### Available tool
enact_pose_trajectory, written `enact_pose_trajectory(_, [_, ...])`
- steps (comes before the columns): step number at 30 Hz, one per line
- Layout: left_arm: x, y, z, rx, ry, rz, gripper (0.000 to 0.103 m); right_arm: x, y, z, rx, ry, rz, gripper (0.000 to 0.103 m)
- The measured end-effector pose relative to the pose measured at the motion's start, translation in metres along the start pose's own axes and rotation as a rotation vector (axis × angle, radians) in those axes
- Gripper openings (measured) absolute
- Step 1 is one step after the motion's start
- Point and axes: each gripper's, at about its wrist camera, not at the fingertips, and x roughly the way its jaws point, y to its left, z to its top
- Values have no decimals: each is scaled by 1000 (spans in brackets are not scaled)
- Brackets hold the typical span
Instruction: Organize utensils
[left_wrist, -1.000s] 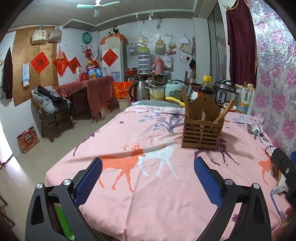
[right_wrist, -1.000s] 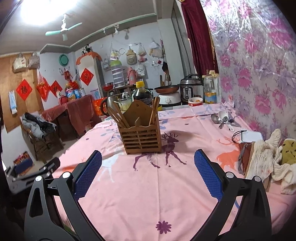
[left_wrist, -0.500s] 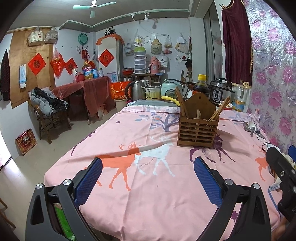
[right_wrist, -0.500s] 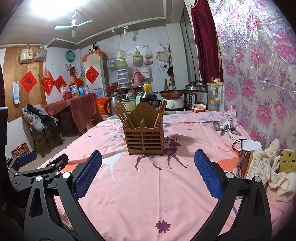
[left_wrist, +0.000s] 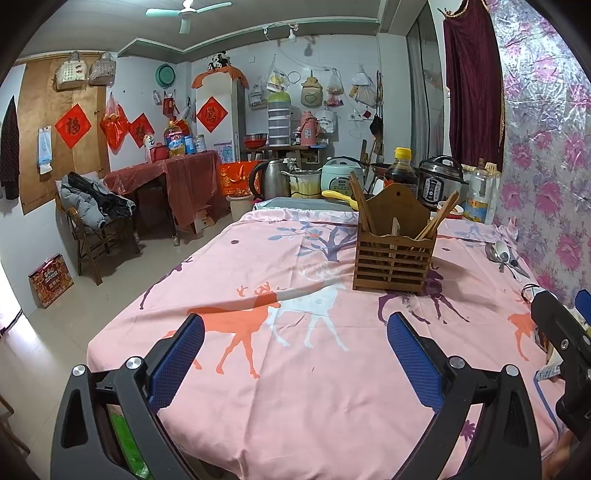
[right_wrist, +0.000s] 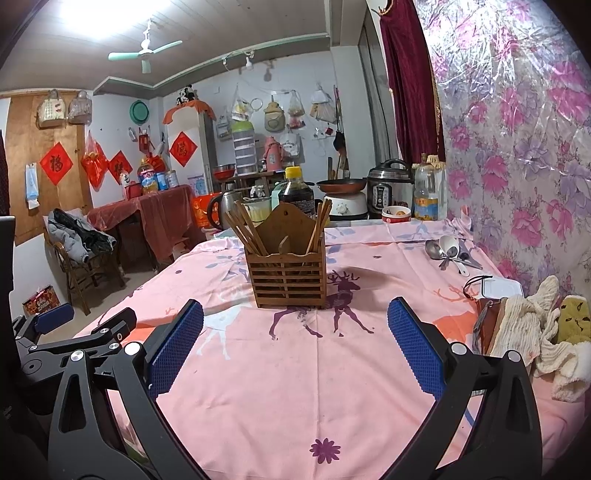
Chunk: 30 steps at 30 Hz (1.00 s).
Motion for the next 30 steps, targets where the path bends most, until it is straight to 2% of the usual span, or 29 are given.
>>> enact_pose_trajectory(30, [-2,-2,-1,0,4,-5,97,0,0,0,3,-1,2,96])
